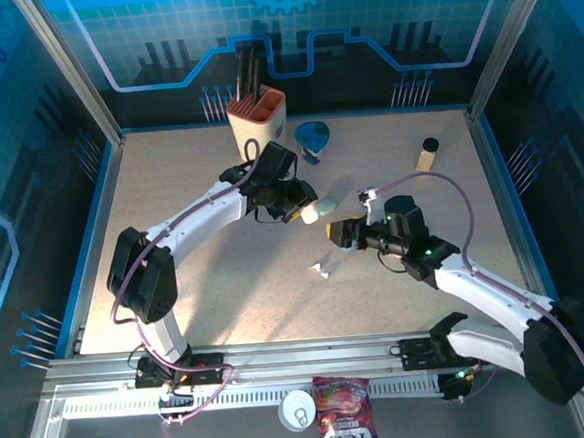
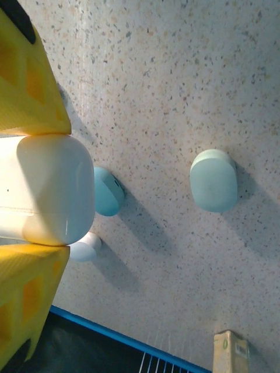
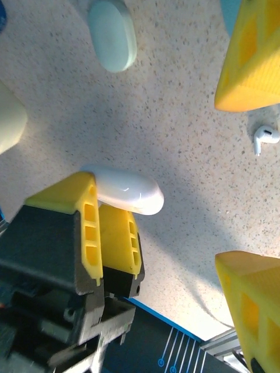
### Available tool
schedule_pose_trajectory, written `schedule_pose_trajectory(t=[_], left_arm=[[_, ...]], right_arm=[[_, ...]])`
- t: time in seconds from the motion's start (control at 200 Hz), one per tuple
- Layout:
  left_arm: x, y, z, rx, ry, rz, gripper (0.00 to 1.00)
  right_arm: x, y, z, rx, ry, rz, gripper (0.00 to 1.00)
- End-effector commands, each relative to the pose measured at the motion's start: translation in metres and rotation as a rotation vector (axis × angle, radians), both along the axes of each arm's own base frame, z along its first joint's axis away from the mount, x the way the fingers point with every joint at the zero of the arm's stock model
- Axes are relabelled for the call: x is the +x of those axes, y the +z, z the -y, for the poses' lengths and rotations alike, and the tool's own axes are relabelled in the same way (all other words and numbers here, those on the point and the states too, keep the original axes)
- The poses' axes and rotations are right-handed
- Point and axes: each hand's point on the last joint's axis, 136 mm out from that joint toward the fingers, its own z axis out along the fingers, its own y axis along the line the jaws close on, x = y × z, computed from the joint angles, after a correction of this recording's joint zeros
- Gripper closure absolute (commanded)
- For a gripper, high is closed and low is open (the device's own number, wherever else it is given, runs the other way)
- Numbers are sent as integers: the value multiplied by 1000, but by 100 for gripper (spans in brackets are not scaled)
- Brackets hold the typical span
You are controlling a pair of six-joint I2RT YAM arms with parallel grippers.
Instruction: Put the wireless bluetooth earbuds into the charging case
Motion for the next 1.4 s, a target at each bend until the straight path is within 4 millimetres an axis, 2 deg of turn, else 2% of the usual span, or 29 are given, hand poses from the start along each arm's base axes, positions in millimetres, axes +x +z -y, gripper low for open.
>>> schedule_pose_trajectory(t=[0.0,0.125,0.18,0.41,0.715,0.89,0.96,1.026,1.191,1.321,1.396], left_arm=[[-5,19,3,-69,-2,13,54],[-8,22,2,-74,-3,20,54],[-8,24,2,-80,-7,27,54],[-9,28,2,-94,-10,36,54],[-10,28,-1,-96,-12,47,55],[-10,30,-5,-110,-3,61,53],[-9,32,-7,-113,1,70,49],[-9,34,-8,-119,6,91,41],[-2,52,-20,-117,21,233,1],[0,86,-28,-140,-44,459,1],[-5,105,-32,-152,-125,626,1]], right_arm=[[16,35,-21,71,3,83,35],[21,28,-30,76,10,47,36],[25,31,-35,101,16,56,36],[33,27,-48,140,45,25,44],[35,21,-51,130,54,15,74],[32,21,-51,122,75,21,84],[32,20,-49,118,73,27,85],[32,20,-48,111,75,37,85],[28,15,-38,55,85,61,85],[20,4,-25,-31,121,73,85],[13,5,-16,-82,151,101,86]])
